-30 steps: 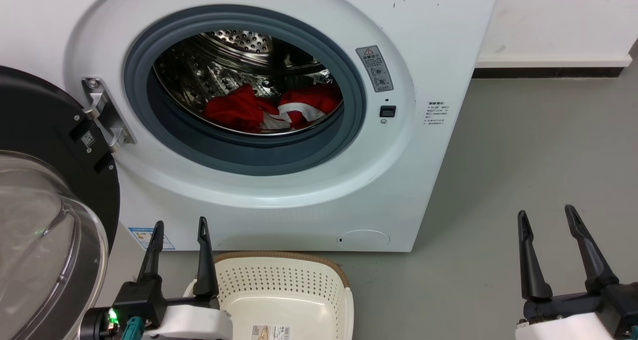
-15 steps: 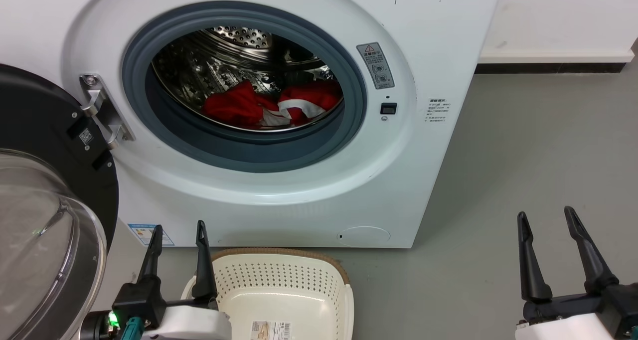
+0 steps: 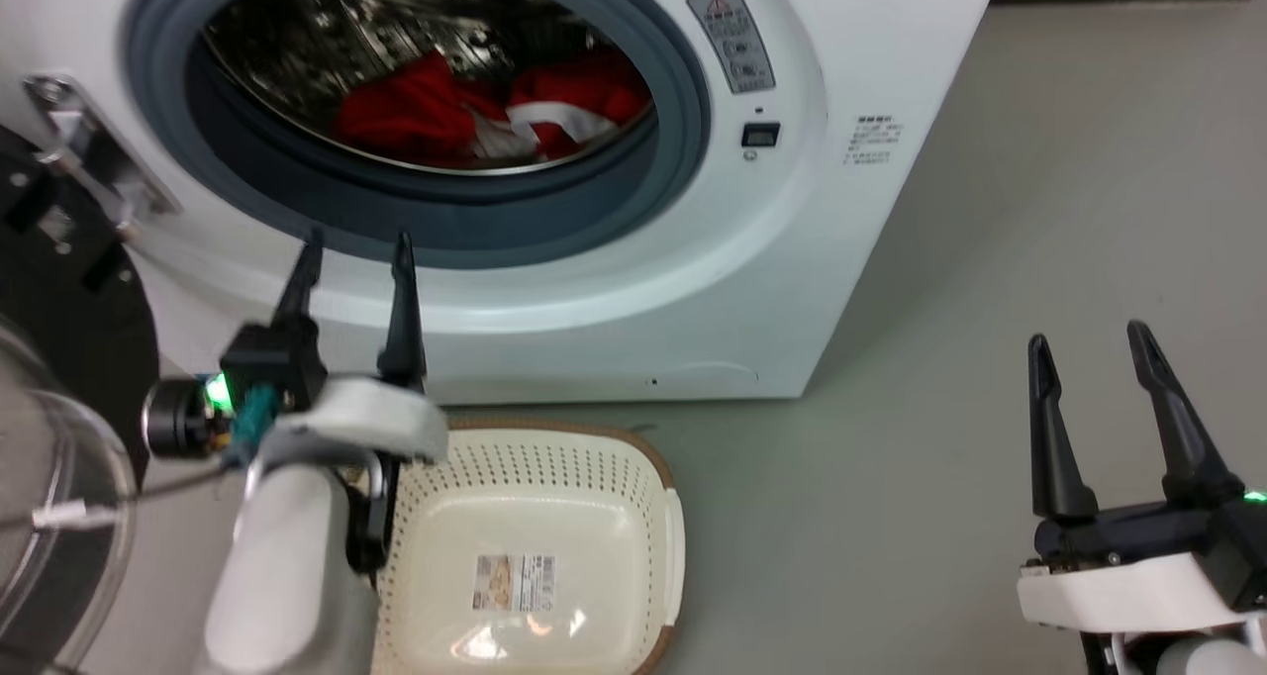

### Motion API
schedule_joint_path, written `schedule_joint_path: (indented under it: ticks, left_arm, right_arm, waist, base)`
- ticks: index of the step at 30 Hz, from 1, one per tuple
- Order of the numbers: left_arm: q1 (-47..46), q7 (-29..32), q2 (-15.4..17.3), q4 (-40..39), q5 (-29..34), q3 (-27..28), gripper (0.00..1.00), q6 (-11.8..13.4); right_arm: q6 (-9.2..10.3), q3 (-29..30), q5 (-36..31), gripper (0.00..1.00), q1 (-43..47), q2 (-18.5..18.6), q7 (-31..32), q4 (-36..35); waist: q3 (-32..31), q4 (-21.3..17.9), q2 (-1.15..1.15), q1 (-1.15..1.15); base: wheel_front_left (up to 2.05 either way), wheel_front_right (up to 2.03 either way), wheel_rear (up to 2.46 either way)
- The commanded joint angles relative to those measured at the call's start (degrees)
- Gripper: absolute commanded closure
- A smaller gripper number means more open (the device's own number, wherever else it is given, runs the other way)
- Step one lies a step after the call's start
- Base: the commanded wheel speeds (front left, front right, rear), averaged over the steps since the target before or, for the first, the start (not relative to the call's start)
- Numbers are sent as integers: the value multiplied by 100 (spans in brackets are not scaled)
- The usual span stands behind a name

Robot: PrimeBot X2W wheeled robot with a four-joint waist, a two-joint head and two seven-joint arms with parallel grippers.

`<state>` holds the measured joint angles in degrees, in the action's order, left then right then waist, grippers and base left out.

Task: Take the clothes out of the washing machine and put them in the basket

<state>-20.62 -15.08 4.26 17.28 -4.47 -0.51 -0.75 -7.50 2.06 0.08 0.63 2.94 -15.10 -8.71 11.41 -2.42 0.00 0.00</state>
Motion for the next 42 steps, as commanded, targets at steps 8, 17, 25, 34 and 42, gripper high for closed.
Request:
schedule_joint_path:
  ticks: [8, 17, 25, 34, 42]
  left_arm:
    - [-2050, -14, 500, 1767, 250, -14, 0, -185]
    - [-4724, 723, 1277, 3805, 482, -159, 0, -286]
    - [-6276, 1658, 1706, 4540, 804, -543, 0, -432]
    - [-7524, 3326, 2163, 5090, 998, -941, 0, -619]
    - [-8065, 4426, 2471, 5332, 1022, -1187, 0, -658]
  right_arm:
    - [2, -108, 184, 0, -609, -13, -10, -60]
    - [3, -205, 465, 0, -1206, -15, -10, -175]
    - [3, -301, 674, 0, -1455, -15, -10, -250]
    - [3, -265, 952, 0, -1630, -13, -11, -346]
    - [3, -227, 1103, 0, -1746, -14, -10, -379]
  waist:
    - [1241, -505, 0, 0]
    - [2401, -1045, 0, 0]
    - [3016, -1393, 0, 0]
    - [3519, -1658, 0, 0]
    - [3836, -1769, 0, 0]
  base:
    - [0, 0, 0]
    - [0, 0, 0]
    - [0, 0, 0]
    - [0, 0, 0]
    - [0, 0, 0]
